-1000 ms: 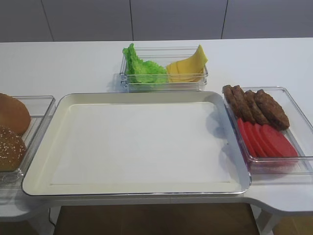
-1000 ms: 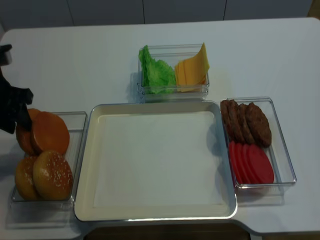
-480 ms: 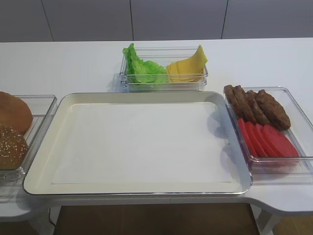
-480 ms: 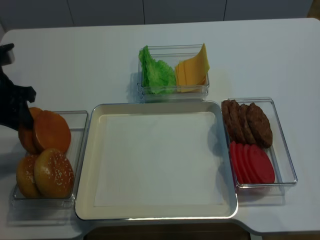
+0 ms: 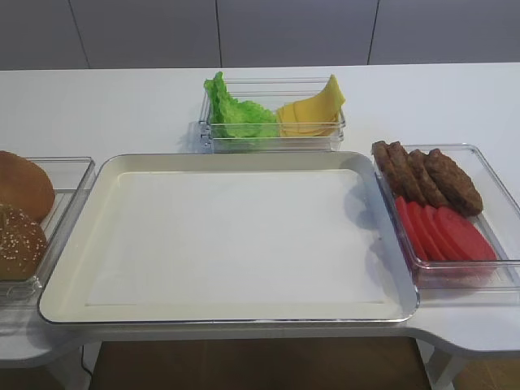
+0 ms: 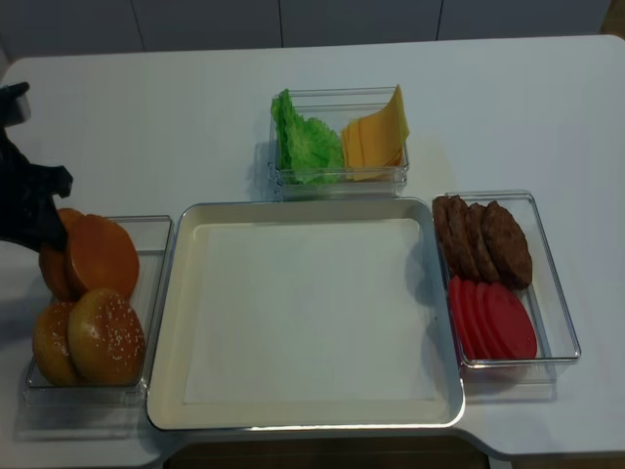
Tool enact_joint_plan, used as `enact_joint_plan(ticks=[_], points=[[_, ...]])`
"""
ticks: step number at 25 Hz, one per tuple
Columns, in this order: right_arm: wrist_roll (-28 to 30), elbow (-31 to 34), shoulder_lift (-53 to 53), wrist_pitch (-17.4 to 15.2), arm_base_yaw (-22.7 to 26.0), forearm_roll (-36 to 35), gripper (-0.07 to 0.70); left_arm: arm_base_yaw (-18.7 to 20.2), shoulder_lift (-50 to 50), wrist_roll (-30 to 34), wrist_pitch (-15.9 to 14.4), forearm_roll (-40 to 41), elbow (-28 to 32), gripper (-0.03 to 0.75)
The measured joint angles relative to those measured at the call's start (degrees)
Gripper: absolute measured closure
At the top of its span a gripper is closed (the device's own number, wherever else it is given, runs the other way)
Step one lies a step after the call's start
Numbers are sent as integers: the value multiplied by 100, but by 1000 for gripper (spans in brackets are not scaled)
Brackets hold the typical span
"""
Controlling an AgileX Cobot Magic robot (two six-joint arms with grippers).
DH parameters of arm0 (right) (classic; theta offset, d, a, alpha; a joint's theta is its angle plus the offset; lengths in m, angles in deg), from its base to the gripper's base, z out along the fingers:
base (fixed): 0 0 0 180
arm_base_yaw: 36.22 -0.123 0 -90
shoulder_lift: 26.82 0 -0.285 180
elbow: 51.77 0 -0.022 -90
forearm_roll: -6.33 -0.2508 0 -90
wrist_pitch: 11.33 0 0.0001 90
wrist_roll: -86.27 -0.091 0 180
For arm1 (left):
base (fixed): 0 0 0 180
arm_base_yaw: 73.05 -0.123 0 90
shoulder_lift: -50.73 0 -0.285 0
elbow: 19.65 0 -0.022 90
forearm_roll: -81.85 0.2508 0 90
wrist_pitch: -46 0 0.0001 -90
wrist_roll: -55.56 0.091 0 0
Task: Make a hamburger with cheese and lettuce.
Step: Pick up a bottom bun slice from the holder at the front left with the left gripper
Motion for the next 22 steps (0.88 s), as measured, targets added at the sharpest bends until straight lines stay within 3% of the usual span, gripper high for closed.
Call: enact_joint_plan(ticks=[22], points=[[0, 0, 0, 0, 0, 0, 332, 0, -503, -103, 0, 127, -11, 594]])
